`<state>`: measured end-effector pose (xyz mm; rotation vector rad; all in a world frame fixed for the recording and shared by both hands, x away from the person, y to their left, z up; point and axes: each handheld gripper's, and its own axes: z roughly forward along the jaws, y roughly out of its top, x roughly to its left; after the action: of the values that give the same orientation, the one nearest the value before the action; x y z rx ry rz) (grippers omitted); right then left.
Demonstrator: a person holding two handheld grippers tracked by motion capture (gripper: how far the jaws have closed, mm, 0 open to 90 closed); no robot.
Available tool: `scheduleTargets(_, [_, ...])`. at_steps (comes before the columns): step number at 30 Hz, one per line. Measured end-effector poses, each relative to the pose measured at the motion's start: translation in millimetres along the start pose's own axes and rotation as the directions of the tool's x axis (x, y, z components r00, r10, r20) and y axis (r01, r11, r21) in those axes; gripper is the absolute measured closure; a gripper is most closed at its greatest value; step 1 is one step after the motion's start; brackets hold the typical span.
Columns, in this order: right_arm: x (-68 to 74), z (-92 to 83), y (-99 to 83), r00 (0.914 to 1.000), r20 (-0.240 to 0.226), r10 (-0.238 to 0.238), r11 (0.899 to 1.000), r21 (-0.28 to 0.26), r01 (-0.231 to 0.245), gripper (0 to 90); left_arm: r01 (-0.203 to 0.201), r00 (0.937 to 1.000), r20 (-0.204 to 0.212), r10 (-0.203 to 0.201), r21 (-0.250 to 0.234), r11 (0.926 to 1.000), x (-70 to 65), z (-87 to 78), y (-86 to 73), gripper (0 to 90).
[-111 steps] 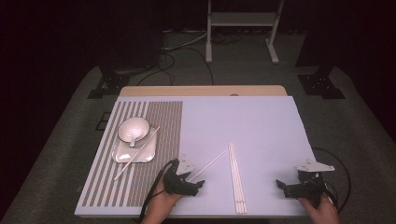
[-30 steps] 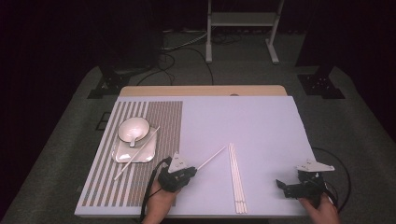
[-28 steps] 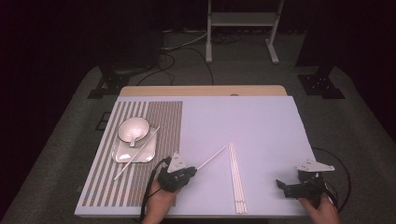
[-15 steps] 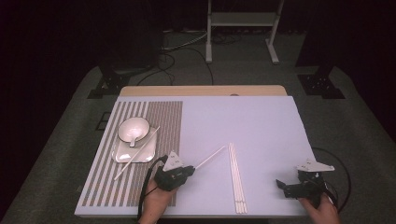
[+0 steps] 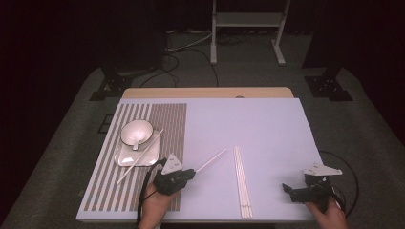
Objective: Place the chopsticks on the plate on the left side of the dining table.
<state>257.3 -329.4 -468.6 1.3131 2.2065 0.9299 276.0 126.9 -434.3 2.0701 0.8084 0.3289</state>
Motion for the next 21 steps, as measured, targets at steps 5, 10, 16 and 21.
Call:
scheduleTargets(5, [0.0, 0.0, 0.0, 1.0000, 0.000, 0.001, 1.000, 0.000, -0.001, 0.0, 0.009, 0.9999, -0.010, -0.009, -0.001, 1.0000, 4.1, -6.5, -2.4, 84.6])
scheduleTargets(10, [0.0, 0.0, 0.0, 1.0000, 0.000, 0.000, 1.000, 0.000, 0.000, 0.0, 0.005, 0.9996, -0.027, -0.006, -0.002, 1.0000, 5.8, -12.1, -3.4, 84.6])
scheduleTargets(16, [0.0, 0.0, 0.0, 1.0000, 0.000, 0.000, 1.000, 0.000, 0.000, 0.0, 0.013, 0.9986, -0.052, -0.013, -0.001, 0.9999, 8.1, -21.4, -7.7, 84.6])
scheduleTargets(21, [0.0, 0.1, 0.1, 1.0000, 0.000, 0.001, 1.000, 0.000, -0.001, 0.0, 0.033, 0.9970, -0.070, -0.034, -0.013, 0.9994, 14.3, -30.7, -11.1, 84.6])
